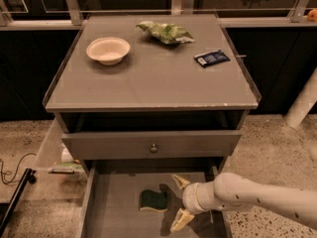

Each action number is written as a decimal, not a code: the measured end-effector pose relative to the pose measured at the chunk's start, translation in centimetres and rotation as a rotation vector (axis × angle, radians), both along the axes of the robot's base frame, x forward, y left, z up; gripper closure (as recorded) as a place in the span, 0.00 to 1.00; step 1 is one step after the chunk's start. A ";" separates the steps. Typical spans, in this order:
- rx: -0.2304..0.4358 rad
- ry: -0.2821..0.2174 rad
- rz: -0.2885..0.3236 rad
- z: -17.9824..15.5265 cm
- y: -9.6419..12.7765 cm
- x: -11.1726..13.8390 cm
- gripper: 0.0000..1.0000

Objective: Pick sponge from middle drawer and place on counter

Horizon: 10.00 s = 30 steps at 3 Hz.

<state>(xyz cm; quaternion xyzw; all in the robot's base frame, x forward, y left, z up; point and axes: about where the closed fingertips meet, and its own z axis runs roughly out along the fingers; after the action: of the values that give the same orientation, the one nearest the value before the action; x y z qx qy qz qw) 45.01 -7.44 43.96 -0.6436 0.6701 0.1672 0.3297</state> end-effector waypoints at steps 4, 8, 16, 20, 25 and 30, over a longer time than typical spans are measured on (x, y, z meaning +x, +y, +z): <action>0.102 0.032 0.025 -9.4 2.0 3.5 0.00; 0.103 0.032 0.025 -9.5 2.0 3.5 0.89; 0.127 0.055 -0.066 -7.3 2.7 -0.2 0.00; 0.207 0.041 -0.245 -9.1 5.3 1.1 0.19; 0.198 0.040 -0.224 -8.0 4.2 1.5 1.00; 0.065 -0.238 0.060 16.0 -2.0 -2.6 1.00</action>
Offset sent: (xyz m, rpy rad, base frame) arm 0.0403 0.0187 -0.0894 0.0686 -0.0394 0.0138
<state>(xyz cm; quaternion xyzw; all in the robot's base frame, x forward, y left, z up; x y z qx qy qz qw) 42.37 -9.48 59.98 -0.6677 0.6009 0.1214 0.4223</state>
